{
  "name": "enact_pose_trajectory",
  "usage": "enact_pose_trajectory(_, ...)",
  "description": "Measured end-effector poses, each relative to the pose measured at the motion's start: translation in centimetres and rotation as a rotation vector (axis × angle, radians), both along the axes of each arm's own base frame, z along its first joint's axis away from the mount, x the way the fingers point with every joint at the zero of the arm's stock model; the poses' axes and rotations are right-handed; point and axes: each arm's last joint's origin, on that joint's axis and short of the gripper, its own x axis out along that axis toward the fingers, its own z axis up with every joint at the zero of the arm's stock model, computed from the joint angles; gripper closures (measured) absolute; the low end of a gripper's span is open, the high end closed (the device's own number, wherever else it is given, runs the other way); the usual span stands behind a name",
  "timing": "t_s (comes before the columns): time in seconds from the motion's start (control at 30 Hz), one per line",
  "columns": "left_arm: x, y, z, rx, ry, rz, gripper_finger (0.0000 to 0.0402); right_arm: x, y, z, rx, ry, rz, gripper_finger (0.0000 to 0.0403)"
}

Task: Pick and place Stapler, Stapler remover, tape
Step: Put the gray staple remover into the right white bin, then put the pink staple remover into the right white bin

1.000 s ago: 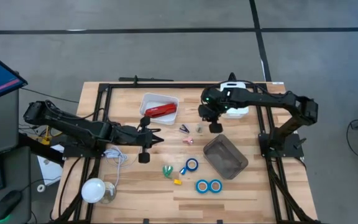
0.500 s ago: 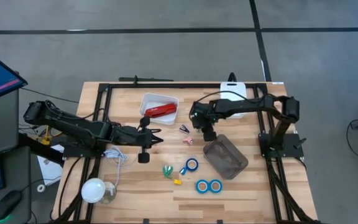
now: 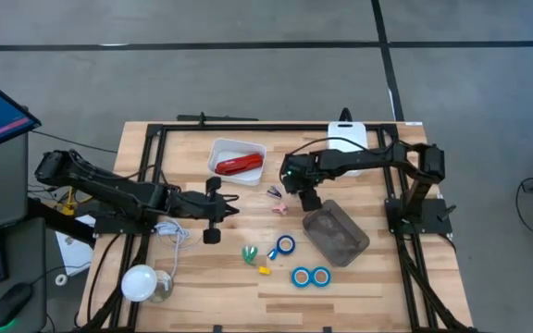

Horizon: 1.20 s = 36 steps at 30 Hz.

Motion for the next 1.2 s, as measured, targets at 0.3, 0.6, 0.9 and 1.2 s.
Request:
enact_pose_trajectory(0.3,-0.1,0.0,-0.3,-0.033,-0.004,0.021,0.0400,-0.3,-0.6,0.0,0.015,0.006,-0.052,0.0258)
enact_pose_trajectory(0.6,-0.1,0.0,-0.3,-0.035,-0.007,0.021,0.0400,0.1,-0.9,-1.7,0.022,0.056,-0.050,0.0260)
enact_pose_trajectory(0.9,0.0,0.0,-0.2,-0.036,-0.015,0.022,0.0400,0.3,-1.0,-2.2,0.029,0.052,-0.048,0.0300)
enact_pose_trajectory(1.2,0.0,0.0,-0.2,-0.037,-0.016,0.021,0.0400,0.4,-1.2,-2.0,0.014,0.035,-0.057,0.0392)
